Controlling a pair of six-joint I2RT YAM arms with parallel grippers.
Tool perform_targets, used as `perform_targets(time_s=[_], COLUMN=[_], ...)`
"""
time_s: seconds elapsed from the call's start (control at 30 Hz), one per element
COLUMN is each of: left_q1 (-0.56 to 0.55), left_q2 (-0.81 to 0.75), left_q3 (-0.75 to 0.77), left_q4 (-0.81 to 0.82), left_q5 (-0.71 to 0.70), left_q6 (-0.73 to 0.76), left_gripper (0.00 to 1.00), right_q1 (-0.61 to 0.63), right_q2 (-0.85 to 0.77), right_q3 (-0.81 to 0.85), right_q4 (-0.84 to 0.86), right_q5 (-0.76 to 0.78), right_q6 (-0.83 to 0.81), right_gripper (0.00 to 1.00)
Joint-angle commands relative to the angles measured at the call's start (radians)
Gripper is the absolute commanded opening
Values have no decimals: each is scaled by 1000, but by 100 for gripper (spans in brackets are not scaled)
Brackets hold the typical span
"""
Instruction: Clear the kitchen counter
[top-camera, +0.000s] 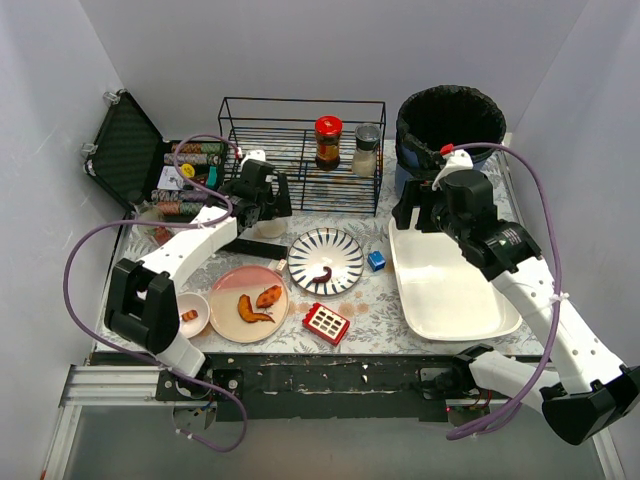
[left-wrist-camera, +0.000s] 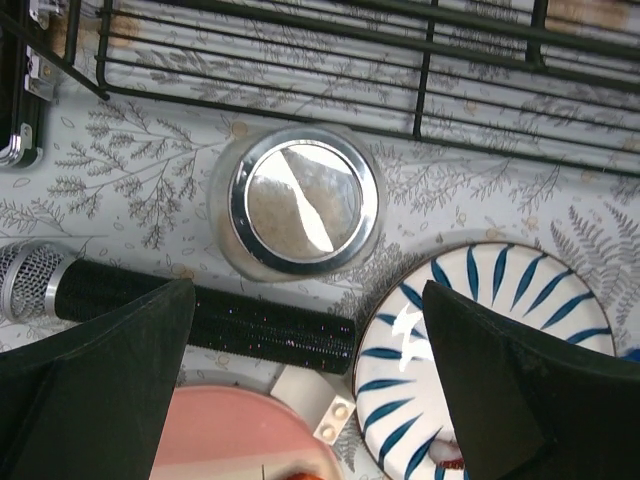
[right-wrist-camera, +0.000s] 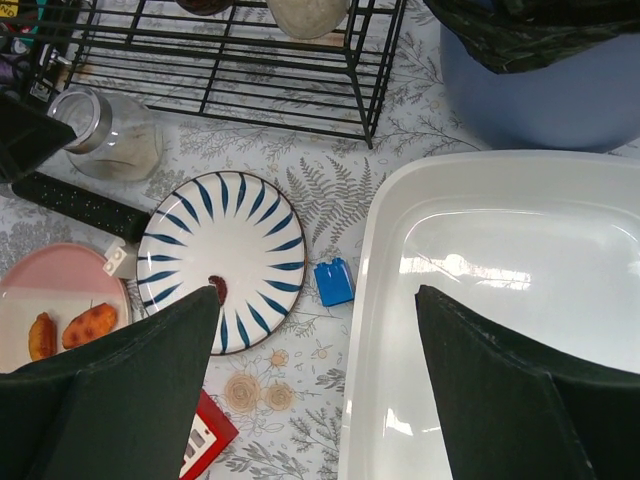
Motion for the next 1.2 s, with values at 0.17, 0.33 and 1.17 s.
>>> perform_targets(time_s=[0.17,0.33,1.17], left_q1=[73,74,77], left_q2=[66,121,184], left_q3=[21,41,79], left_q4=[129,138,102], left_q5=[61,64,62], left_q6=[-16,-11,75], left_gripper=[98,98,83], right_q1=[-1,1,-1], right_q2=[-28,-25,-8], right_q3=[-22,-20,-23], right_q4=[33,36,44], right_q5=[10,16,9], right_q6=[-8,-12,-20], right_gripper=[88,88,88])
